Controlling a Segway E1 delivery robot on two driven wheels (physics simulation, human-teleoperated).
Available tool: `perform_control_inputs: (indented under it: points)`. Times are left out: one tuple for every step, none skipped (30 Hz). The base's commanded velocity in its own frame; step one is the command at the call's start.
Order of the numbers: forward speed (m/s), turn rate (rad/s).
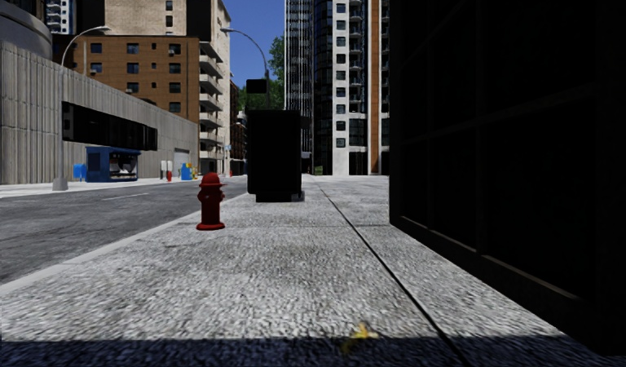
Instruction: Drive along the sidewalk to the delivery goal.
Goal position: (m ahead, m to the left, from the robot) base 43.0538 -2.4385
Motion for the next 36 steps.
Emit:
perform_control_inputs:
  points:
    - [2.0, 0.0]
    - [2.0, 0.0]
    - [2.0, 0.0]
    - [2.0, 0.0]
    - [2.0, 0.0]
    - [2.0, 0.0]
    - [2.0, 0.0]
    - [2.0, 0.0]
    - [2.0, 0.0]
    - [2.0, 0.0]
    - [2.0, 0.0]
    - [2.0, 0.0]
    - [2.0, 0.0]
    - [2.0, 0.0]
    - [2.0, 0.0]
    - [2.0, 0.0]
    - [2.0, 0.0]
    - [2.0, 0.0]
    - [2.0, 0.0]
    - [2.0, 0.0]
    - [2.0, 0.0]
    - [2.0, 0.0]
    - [2.0, 0.0]
    - [2.0, 0.0]
    - [2.0, 0.0]
    - [2.0, 0.0]
    - [2.0, 0.0]
    - [2.0, 0.0]
    - [2.0, 0.0]
    - [2.0, 0.0]
    - [2.0, 0.0]
    - [2.0, 0.0]
    - [2.0, 0.0]
    - [2.0, 0.0]
    - [2.0, 0.0]
    - [2.0, 0.0]
